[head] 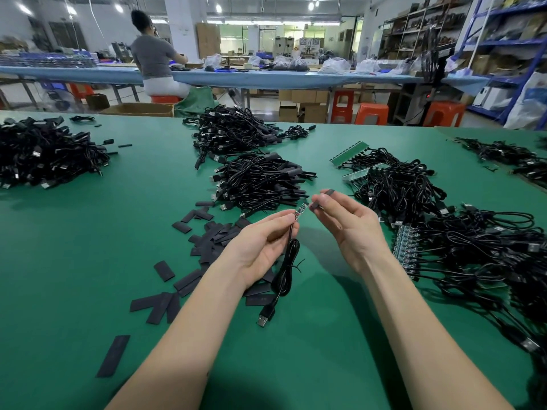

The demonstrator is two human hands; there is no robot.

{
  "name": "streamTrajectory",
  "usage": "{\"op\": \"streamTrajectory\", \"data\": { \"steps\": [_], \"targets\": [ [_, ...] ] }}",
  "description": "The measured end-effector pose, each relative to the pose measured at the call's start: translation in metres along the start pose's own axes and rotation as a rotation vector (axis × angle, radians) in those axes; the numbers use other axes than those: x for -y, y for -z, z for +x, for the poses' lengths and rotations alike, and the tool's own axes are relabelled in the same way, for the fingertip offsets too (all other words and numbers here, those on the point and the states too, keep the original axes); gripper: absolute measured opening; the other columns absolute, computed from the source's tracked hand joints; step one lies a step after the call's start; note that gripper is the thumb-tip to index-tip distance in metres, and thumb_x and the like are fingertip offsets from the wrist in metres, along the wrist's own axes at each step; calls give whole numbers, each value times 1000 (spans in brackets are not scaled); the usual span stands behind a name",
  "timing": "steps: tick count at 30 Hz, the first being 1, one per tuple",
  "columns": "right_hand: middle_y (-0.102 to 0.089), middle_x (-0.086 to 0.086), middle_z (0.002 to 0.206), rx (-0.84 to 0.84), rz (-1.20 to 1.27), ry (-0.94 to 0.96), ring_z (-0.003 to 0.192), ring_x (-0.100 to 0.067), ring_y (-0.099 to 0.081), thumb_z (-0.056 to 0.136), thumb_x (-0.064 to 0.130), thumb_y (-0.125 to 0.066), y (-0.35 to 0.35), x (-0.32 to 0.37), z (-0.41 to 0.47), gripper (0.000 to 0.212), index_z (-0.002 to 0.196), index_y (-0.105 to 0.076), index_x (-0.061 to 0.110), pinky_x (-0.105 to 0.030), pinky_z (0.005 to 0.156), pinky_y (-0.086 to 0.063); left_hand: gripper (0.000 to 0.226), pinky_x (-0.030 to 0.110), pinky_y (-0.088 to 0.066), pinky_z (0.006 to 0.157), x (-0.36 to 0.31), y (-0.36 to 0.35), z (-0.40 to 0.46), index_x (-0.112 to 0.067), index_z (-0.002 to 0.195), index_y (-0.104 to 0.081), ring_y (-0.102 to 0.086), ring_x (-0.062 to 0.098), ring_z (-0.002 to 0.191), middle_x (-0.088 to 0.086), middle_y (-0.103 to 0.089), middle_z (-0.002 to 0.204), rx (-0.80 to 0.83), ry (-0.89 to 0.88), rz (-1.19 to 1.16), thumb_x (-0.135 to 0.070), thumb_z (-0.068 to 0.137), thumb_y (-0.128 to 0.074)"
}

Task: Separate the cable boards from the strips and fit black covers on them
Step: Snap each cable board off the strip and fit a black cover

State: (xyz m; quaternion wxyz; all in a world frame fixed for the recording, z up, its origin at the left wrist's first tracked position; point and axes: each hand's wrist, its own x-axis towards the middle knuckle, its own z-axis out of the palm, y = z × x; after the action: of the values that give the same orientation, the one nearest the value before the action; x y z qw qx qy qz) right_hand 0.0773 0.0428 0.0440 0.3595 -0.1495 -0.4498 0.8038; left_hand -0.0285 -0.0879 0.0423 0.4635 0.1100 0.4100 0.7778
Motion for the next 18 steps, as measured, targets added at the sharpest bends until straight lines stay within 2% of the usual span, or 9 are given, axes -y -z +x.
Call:
{"op": "streamTrajectory", "data": {
  "steps": [9, 15, 18],
  "targets": [
    [-78, -8, 88, -56, -25, 66, 83, -14, -74, 64, 12, -84, -4, -2, -2, 43, 103, -72, -2, -22, 78, -57, 10, 16, -57, 65, 3, -3, -3, 1, 98, -70, -69, 11, 63, 9, -71, 74, 2, 37, 23, 2, 92, -62],
    [-77, -8, 88, -12, -75, 30, 82, -12, -73, 68, 9, -82, 0, -1, -3, 36, 101, -73, 0, -21, 77, -57, 10, 17, -58, 65, -1, -2, -4, 0, 98, -70, -67, 12, 62, 9, -70, 74, 10, 72, 25, 1, 91, -63],
    [-77, -9, 89, 64, -63, -33, 81, -12, -73, 69, 7, -79, 3, 4, -3, 24, 93, -76, 4, -20, 76, -57, 12, 18, -59, 67, -4, 1, -6, -1, 98, -71, -69, 11, 63, 8, -71, 75, 28, 87, 72, 2, 92, -61]
  ]
}}
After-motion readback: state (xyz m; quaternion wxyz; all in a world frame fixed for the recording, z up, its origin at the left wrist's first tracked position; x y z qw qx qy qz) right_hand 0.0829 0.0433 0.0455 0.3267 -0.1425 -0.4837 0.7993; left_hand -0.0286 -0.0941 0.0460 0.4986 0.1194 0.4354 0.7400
